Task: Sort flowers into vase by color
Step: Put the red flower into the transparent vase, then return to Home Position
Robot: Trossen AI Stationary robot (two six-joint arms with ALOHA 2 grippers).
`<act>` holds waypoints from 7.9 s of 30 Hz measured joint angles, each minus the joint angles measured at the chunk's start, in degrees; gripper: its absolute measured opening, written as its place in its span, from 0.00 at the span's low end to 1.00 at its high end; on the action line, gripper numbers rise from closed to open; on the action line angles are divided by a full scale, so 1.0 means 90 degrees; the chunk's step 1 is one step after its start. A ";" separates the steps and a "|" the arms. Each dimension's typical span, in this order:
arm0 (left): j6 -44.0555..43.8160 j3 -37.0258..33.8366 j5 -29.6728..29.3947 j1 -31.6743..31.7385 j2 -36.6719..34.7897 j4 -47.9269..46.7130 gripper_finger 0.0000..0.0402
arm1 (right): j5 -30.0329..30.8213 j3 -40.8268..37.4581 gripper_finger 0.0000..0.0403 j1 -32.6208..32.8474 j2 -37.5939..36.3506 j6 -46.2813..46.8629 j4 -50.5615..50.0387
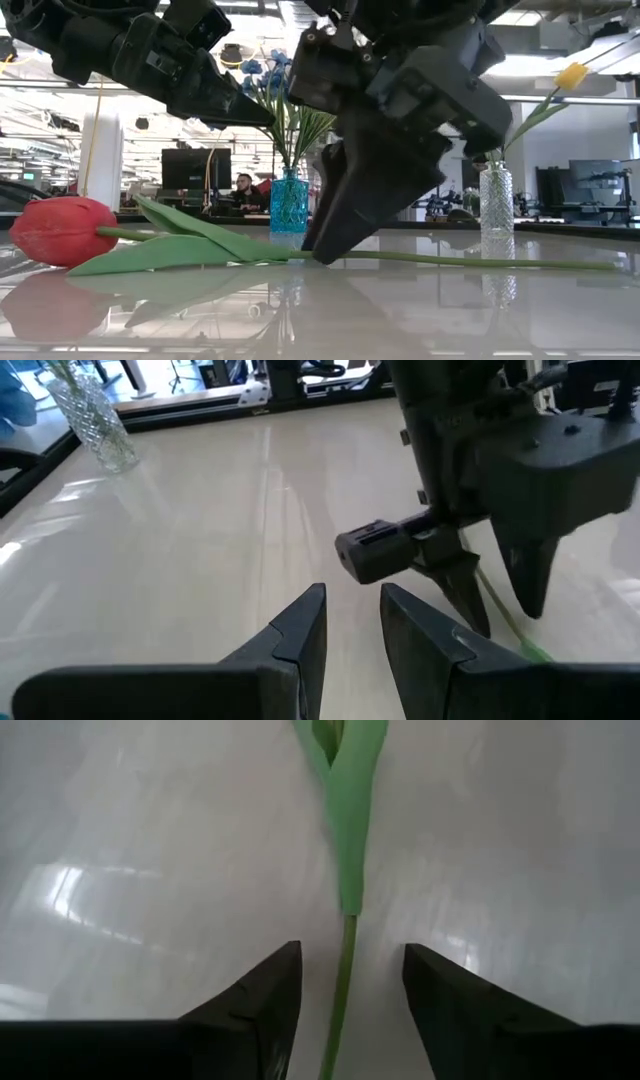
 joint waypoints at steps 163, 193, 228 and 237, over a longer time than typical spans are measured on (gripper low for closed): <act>0.0449 -0.2419 -0.0736 0.0007 -0.2657 0.2475 0.22 | 0.4336 -0.7044 0.40 -0.5352 -0.8045 -0.3688 0.7571; 0.0130 -0.2419 -0.0557 0.0091 -0.3517 0.1132 0.22 | 0.3667 -0.3428 0.39 -0.1204 -0.9124 -0.0667 -0.0796; -0.0569 -0.2419 -0.0676 0.0091 -0.6084 -0.1319 0.22 | 0.1130 -0.7502 0.04 -0.1836 -1.2025 0.0950 -0.0081; -0.0599 -0.2426 -0.0231 0.0091 -0.6071 -0.1221 0.22 | -0.0636 -0.7917 0.04 -0.2704 -1.2462 0.0394 0.0826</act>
